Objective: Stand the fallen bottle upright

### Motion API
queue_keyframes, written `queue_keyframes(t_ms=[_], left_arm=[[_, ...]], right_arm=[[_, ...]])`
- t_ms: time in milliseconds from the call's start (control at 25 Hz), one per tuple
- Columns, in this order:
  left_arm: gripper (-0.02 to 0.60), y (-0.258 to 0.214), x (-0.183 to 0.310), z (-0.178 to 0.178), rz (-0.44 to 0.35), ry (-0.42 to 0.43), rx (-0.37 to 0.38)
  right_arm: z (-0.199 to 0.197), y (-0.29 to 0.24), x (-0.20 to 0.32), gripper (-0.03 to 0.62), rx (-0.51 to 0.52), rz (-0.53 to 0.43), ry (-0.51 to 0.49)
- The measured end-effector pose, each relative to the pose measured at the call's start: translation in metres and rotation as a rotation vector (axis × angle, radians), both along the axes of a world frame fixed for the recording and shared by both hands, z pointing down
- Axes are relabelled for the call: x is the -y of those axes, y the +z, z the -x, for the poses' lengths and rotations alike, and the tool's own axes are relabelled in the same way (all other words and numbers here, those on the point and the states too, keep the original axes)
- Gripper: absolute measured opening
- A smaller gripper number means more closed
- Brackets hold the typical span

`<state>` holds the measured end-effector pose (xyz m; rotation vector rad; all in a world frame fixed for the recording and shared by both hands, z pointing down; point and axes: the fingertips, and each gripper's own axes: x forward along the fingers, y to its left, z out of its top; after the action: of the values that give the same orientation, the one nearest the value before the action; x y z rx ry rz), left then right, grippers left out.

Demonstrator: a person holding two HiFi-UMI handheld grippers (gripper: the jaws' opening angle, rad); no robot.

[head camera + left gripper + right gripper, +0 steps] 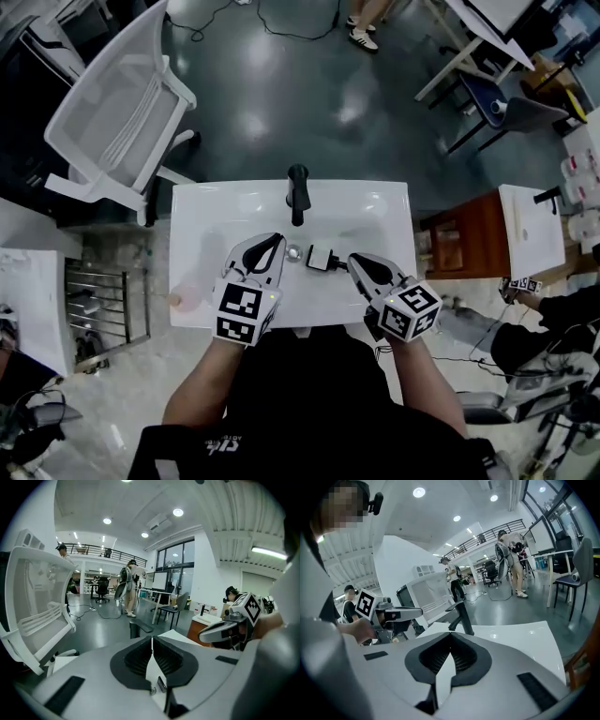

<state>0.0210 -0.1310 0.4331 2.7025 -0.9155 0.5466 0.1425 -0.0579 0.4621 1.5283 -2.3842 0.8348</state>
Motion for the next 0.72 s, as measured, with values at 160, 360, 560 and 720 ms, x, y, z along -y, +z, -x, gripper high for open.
queue_keyframes(t_ms=[160,360,560,720], left_arm=[[0.026,0.024,0.005,0.006,0.052,-0.030,0.002],[0.026,0.059,0.007,0.006,0.131,-0.051,0.016],[0.026,0.092,0.011,0.011,0.204,-0.105,0.017],[0.026,0.115,0.018,0.020,0.266,-0.179,0.005]], right_arm=[[0.002,0.032,0.015,0.012,-0.035,0.080,-0.041],[0.012,0.058,0.034,0.012,-0.042,0.147,-0.119],[0.020,0.098,0.048,0.012,-0.094,0.201,-0.198],[0.021,0.125,0.055,0.014,-0.131,0.234,-0.222]])
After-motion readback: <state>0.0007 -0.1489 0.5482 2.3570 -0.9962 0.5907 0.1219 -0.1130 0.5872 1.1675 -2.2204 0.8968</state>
